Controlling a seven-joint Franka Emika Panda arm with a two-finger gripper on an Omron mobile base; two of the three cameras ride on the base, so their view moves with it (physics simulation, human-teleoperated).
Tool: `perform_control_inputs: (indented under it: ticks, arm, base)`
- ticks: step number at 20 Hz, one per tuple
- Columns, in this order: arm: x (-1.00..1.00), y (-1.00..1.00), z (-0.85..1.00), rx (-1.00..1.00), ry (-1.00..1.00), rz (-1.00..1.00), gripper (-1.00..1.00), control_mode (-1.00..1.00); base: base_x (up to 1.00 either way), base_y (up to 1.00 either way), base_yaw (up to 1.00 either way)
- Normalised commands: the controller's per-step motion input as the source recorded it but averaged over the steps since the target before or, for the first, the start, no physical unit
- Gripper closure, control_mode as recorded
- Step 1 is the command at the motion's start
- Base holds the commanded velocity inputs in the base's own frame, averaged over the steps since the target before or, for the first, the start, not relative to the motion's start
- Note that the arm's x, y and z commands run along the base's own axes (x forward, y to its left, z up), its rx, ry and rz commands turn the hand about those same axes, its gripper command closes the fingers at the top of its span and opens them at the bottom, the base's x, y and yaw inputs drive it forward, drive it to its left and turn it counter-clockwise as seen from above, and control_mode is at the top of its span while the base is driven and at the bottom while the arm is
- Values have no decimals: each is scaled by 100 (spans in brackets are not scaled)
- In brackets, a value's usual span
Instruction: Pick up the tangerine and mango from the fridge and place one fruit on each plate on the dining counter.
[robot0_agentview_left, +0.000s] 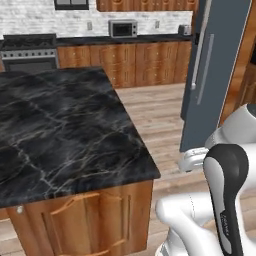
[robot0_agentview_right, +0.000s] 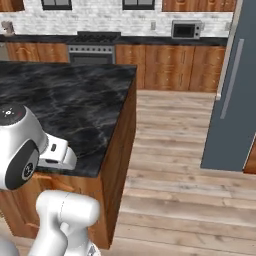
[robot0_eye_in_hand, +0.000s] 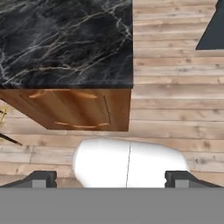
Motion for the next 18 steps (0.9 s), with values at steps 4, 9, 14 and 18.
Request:
perform_control_inputs:
  ticks: [4, 9, 14, 18]
  arm:
    - [0, 0, 0, 0, 0, 0, -100, 100]
    - [0, 0, 0, 0, 0, 0, -100, 100]
    - [0, 0, 0, 0, 0, 0, -100, 100]
    - [0, 0, 0, 0, 0, 0, -100, 100]
  base:
    - [88, -100, 4]
    - [100, -100, 9]
    - [100, -93, 10]
    - [100, 8, -6]
